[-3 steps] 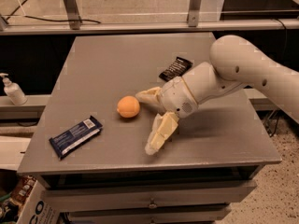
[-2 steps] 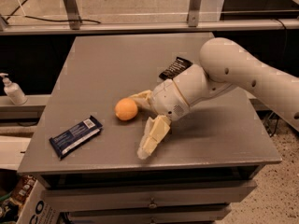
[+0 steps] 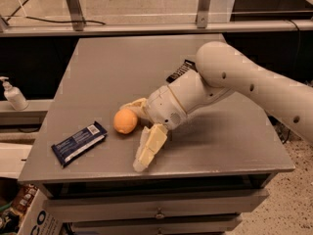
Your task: Move orange near rxbar blueberry
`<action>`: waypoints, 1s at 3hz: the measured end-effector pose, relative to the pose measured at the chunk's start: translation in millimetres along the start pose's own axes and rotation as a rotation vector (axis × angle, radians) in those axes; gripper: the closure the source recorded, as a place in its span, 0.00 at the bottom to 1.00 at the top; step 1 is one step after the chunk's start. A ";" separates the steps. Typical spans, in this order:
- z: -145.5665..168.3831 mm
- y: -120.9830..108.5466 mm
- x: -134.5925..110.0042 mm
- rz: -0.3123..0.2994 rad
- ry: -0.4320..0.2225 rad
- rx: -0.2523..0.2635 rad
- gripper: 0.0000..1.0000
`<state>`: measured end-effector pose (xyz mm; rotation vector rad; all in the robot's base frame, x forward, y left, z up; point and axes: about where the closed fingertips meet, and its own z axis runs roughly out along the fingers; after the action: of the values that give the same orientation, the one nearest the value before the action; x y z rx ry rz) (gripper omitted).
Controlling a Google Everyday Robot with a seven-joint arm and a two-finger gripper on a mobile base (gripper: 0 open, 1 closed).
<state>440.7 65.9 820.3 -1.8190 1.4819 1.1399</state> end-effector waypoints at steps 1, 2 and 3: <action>7.8 2.6 -6.6 -0.009 -0.008 -0.019 0.00; 18.8 5.7 -13.4 -0.017 -0.019 -0.045 0.00; 26.8 7.8 -16.4 -0.020 -0.025 -0.064 0.00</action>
Offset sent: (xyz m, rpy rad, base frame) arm -0.0165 0.0313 0.0033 0.0356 0.0257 0.0663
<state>425.1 94.2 821.6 -1.8513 1.4246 1.2090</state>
